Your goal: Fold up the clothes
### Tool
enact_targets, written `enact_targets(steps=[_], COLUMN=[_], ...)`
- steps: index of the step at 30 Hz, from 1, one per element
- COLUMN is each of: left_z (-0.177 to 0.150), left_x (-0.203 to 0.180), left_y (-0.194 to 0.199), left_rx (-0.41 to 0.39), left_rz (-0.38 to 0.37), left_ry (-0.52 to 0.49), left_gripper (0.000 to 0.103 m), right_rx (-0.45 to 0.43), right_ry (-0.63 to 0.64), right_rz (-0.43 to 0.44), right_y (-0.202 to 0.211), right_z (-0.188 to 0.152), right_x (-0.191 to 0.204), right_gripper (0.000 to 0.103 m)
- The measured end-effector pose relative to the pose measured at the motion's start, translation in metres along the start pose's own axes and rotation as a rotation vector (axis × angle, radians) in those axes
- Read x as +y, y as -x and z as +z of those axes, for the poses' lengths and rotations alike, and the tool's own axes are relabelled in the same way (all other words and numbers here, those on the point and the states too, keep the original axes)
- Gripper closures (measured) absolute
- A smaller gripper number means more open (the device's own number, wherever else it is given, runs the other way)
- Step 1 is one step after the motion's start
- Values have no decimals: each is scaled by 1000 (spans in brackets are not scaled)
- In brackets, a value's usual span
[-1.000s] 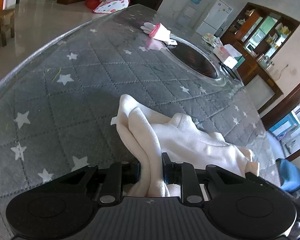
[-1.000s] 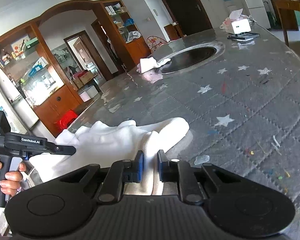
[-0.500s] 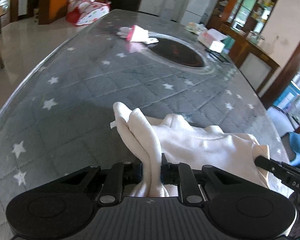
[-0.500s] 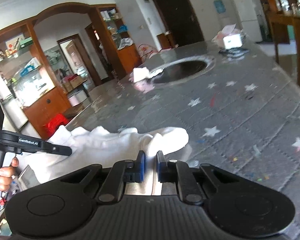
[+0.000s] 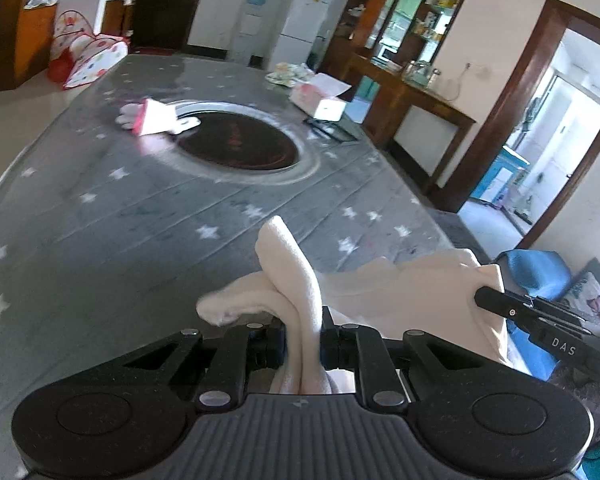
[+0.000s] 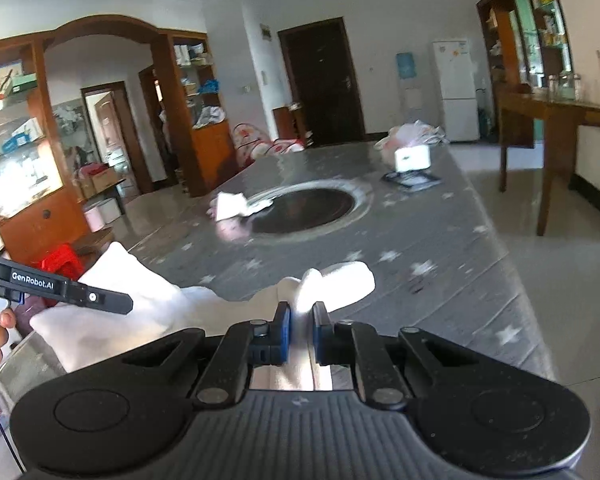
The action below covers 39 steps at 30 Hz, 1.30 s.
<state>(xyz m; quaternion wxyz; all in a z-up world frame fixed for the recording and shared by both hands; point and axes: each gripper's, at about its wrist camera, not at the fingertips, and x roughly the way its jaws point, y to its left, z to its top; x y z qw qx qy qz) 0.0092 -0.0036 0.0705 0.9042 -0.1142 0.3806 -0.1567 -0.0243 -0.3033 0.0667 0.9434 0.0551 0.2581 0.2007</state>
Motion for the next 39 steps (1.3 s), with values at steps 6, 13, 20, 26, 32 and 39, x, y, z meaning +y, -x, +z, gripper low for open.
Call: enact_targets(steps=[6, 13, 20, 26, 32, 39], left_z=[12, 24, 27, 19, 14, 15], left_x=[-15, -33, -35, -19, -15, -19], left_y=[-17, -37, -52, -56, -59, -60], left_rx=[8, 17, 40, 67, 83, 85], left_rz=[-10, -3, 16, 52, 65, 68], left_ry=[-26, -54, -51, -21, -21, -22], left_gripper=[87, 87, 87, 87, 87, 87], right_rx=[-22, -52, 40, 113, 160, 123], right_ry=[5, 22, -34, -126, -191, -173], right_rz=[-58, -113, -118, -89, -68, -26], right_y=[3, 0, -21, -46, -73, -67], right_z=[15, 42, 21, -6, -25, -21], right_x=[-18, -41, -65, -80, -82, -72], right_gripper=[94, 102, 96, 73, 72, 94])
